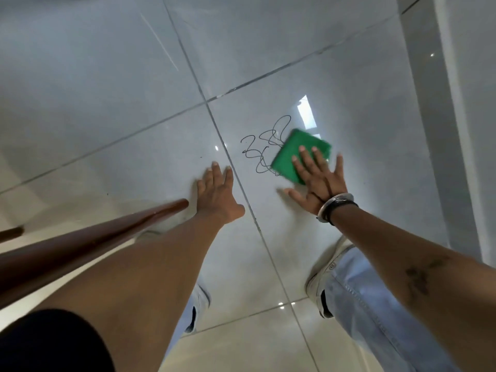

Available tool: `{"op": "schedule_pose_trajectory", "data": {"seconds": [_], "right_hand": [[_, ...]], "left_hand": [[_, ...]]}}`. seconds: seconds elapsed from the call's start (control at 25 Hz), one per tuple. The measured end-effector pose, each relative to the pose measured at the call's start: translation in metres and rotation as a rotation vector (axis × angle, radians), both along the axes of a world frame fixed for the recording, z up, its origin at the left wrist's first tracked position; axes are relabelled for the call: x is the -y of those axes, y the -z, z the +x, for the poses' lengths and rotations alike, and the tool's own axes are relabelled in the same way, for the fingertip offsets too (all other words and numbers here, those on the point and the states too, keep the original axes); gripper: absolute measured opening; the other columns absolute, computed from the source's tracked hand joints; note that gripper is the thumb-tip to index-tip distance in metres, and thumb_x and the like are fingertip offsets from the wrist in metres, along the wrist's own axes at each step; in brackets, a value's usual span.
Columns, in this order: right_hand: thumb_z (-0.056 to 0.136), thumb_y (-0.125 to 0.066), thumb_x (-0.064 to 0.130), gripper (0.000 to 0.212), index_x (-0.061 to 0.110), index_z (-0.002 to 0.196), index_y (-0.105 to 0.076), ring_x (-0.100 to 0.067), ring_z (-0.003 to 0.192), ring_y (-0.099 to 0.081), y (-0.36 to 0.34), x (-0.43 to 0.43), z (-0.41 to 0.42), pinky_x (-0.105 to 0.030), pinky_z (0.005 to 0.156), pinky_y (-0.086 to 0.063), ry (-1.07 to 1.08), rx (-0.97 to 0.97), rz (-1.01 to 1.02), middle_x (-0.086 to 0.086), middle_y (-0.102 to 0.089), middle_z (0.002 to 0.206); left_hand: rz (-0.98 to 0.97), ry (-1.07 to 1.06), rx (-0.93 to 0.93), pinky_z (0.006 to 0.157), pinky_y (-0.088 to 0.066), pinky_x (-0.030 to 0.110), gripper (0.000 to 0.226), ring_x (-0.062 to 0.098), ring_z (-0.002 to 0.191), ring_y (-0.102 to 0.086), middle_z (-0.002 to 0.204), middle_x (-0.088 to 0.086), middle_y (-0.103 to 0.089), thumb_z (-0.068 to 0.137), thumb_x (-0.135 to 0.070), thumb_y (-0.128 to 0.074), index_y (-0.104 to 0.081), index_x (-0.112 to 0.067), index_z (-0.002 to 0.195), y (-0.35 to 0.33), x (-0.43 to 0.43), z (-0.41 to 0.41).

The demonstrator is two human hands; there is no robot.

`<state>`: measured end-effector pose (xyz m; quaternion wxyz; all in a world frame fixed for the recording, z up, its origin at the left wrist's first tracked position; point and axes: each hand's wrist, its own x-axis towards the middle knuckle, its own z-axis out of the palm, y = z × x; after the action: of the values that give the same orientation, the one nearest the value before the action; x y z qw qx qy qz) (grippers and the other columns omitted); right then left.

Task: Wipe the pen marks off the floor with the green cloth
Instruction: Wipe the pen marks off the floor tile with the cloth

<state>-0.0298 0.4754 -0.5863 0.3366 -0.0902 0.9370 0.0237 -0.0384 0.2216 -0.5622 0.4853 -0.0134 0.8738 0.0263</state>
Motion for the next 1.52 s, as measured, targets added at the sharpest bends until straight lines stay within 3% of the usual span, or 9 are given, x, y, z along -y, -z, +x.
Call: {"op": "schedule_pose_trajectory", "data": {"seconds": [0.12, 0.32, 0.52, 0.76, 0.92, 1.0, 1.2, 1.4, 1.52], "right_hand": [[0.078, -0.011, 0.085, 0.098, 0.024, 0.154, -0.010, -0.028, 0.151, 0.001, 0.001, 0.023, -0.009, -0.065, 0.113, 0.001, 0.380, 0.041, 0.003, -0.002, -0.003, 0.165], [0.077, -0.007, 0.080, 0.091, 0.031, 0.152, -0.024, -0.024, 0.151, -0.005, -0.007, 0.028, 0.033, -0.063, 0.114, 0.009, -0.442, 0.169, -0.180, 0.003, -0.014, 0.164], [0.078, -0.009, 0.083, 0.094, 0.028, 0.154, -0.014, -0.028, 0.151, 0.002, 0.006, 0.036, -0.026, -0.067, 0.114, 0.005, 0.701, 0.003, -0.030, -0.002, -0.002, 0.165], [0.081, -0.008, 0.075, 0.087, 0.029, 0.150, -0.032, -0.026, 0.150, -0.011, -0.002, -0.004, 0.015, -0.065, 0.117, 0.003, -0.506, 0.087, -0.268, 0.001, -0.019, 0.163], [0.081, -0.008, 0.080, 0.089, 0.029, 0.154, -0.015, -0.027, 0.151, -0.004, 0.007, -0.022, 0.004, -0.071, 0.113, -0.009, 0.586, -0.052, 0.052, -0.002, -0.005, 0.165], [0.074, -0.004, 0.087, 0.102, 0.026, 0.155, -0.011, -0.029, 0.151, 0.003, -0.001, 0.006, -0.012, -0.070, 0.114, -0.007, 0.752, 0.064, 0.016, -0.004, 0.001, 0.165], [0.078, -0.001, 0.081, 0.089, 0.036, 0.152, -0.020, -0.022, 0.151, 0.002, 0.000, 0.039, -0.015, -0.062, 0.116, 0.014, -0.646, 0.170, -0.250, 0.007, -0.006, 0.164], [0.082, -0.011, 0.079, 0.085, 0.031, 0.152, -0.022, -0.026, 0.151, -0.004, 0.016, 0.034, -0.067, -0.069, 0.112, 0.000, 0.377, -0.099, -0.094, 0.002, -0.009, 0.165], [0.076, -0.004, 0.082, 0.096, 0.027, 0.153, -0.020, -0.029, 0.151, 0.000, 0.002, 0.054, -0.054, -0.068, 0.113, 0.001, 0.149, 0.027, -0.082, -0.001, -0.008, 0.165]], "left_hand": [[0.004, 0.025, -0.009, 0.122, 0.000, 0.050, 0.110, 0.031, 0.152, 0.012, 0.164, 0.014, 0.019, 0.074, -0.050, -0.061, 0.006, -0.019, 0.156, 0.007, 0.004, -0.004], [-0.035, 0.204, 0.003, 0.122, -0.001, 0.053, 0.120, 0.034, 0.152, 0.012, 0.163, 0.018, 0.020, 0.067, -0.048, -0.067, 0.009, -0.018, 0.155, 0.013, 0.011, -0.007], [-0.062, 0.303, 0.007, 0.122, -0.002, 0.054, 0.125, 0.037, 0.151, 0.013, 0.160, 0.022, 0.026, 0.068, -0.045, -0.070, 0.015, -0.012, 0.154, 0.016, 0.016, 0.002], [-0.055, 0.365, 0.047, 0.121, -0.003, 0.055, 0.129, 0.037, 0.151, 0.013, 0.160, 0.021, 0.027, 0.066, -0.048, -0.073, 0.017, -0.014, 0.153, 0.017, 0.024, -0.006], [-0.025, 0.345, 0.031, 0.121, -0.004, 0.055, 0.128, 0.036, 0.151, 0.015, 0.160, 0.021, 0.028, 0.066, -0.048, -0.073, 0.014, -0.014, 0.154, 0.017, 0.028, -0.004], [-0.037, 0.331, 0.023, 0.121, -0.004, 0.054, 0.127, 0.037, 0.151, 0.015, 0.160, 0.022, 0.027, 0.067, -0.048, -0.072, 0.013, -0.012, 0.154, 0.013, 0.025, -0.002], [-0.045, 0.386, 0.011, 0.121, -0.002, 0.055, 0.129, 0.039, 0.150, 0.015, 0.160, 0.023, 0.027, 0.068, -0.050, -0.074, 0.015, -0.011, 0.154, 0.014, 0.026, -0.003], [-0.041, 0.418, -0.009, 0.120, -0.001, 0.055, 0.129, 0.037, 0.151, 0.014, 0.160, 0.021, 0.026, 0.067, -0.051, -0.073, 0.014, -0.013, 0.154, 0.017, 0.033, 0.001], [-0.056, 0.423, -0.027, 0.120, -0.001, 0.056, 0.130, 0.038, 0.151, 0.014, 0.160, 0.022, 0.025, 0.066, -0.052, -0.074, 0.014, -0.012, 0.154, 0.019, 0.031, 0.002]]}}
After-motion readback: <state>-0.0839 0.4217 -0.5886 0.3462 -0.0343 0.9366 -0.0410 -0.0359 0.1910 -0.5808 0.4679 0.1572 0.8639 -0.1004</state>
